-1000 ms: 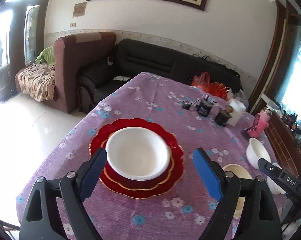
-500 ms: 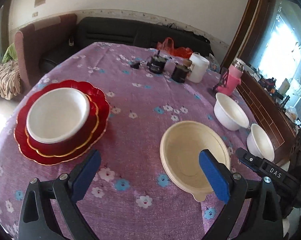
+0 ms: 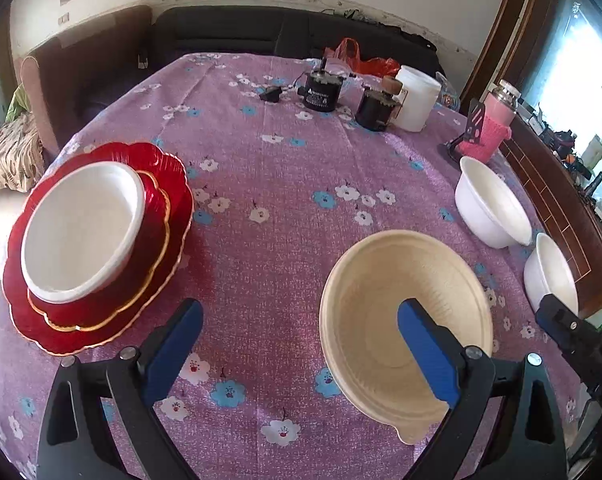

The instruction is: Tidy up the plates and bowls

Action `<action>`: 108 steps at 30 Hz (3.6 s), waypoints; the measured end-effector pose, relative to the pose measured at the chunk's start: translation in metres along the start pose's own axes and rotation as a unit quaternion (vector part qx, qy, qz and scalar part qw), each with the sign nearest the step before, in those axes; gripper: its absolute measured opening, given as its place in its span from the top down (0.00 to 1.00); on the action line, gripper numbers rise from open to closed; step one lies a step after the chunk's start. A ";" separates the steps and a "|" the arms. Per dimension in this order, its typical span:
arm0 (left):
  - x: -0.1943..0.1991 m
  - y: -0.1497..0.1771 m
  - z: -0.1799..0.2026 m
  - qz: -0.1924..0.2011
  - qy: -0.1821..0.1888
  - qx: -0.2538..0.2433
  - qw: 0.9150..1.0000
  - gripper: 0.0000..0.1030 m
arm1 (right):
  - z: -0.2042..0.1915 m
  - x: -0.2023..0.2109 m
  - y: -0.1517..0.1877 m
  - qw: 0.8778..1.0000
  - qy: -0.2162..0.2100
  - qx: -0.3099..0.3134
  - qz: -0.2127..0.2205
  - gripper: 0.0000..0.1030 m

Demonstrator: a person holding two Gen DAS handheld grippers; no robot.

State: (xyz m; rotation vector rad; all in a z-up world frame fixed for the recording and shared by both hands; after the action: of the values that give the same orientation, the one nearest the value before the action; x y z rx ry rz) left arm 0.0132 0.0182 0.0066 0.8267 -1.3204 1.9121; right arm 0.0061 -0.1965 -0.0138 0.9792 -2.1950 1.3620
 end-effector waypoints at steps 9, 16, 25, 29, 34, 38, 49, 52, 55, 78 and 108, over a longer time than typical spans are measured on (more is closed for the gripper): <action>0.045 0.008 0.046 0.015 0.078 -0.043 0.996 0.05 | 0.161 0.095 -0.033 0.975 0.171 -0.110 0.087 0.54; 0.050 0.033 0.090 0.003 0.106 -0.091 0.990 0.05 | 0.211 0.051 -0.039 0.972 0.184 -0.145 0.025 0.55; 0.033 0.052 0.136 -0.027 0.129 -0.120 0.984 0.05 | 0.184 0.032 -0.012 0.987 0.088 -0.135 -0.029 0.93; 0.012 0.072 0.160 -0.062 0.138 -0.132 0.980 0.05 | 0.162 0.036 0.010 0.988 0.024 -0.135 -0.076 0.93; -0.018 0.095 0.184 -0.105 0.129 -0.149 0.975 0.16 | 0.135 0.044 0.034 0.989 -0.006 -0.092 -0.119 0.93; -0.042 0.115 0.193 -0.155 0.122 -0.159 0.967 0.65 | 0.127 0.053 0.043 0.992 0.048 -0.035 -0.111 0.90; -0.051 0.147 0.203 -0.173 0.123 -0.183 0.960 0.82 | 0.114 0.072 0.055 0.989 0.121 0.031 -0.081 0.84; -0.036 0.143 0.197 -0.171 0.128 -0.173 0.961 0.82 | 0.102 0.082 0.051 0.987 0.137 0.054 -0.067 0.85; -0.010 0.127 0.186 -0.146 0.138 -0.162 0.966 0.82 | 0.082 0.093 0.038 0.989 0.126 0.065 -0.047 0.85; 0.034 -0.081 -0.167 -0.010 -0.080 0.057 0.995 0.82 | -0.254 -0.128 -0.013 0.966 -0.076 0.215 -0.122 0.84; 0.046 -0.087 -0.243 0.022 -0.117 0.130 0.984 0.47 | -0.288 -0.213 0.015 0.956 -0.067 0.218 -0.182 0.83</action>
State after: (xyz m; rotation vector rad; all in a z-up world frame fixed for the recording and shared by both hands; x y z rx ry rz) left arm 0.0255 0.2798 0.0184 1.1937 -1.2441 2.1022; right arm 0.1289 0.1397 -0.0251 1.5837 -1.7047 1.6644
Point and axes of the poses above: each gripper's, at about its wrist camera, not at the fingertips, and x roughly against the way its jaws point, z to its right, y to its underside, the point moved 8 cm from there along -x, roughly the way its jaws point, and after that the axes turned 10 degrees about x, right-handed, at the moved point
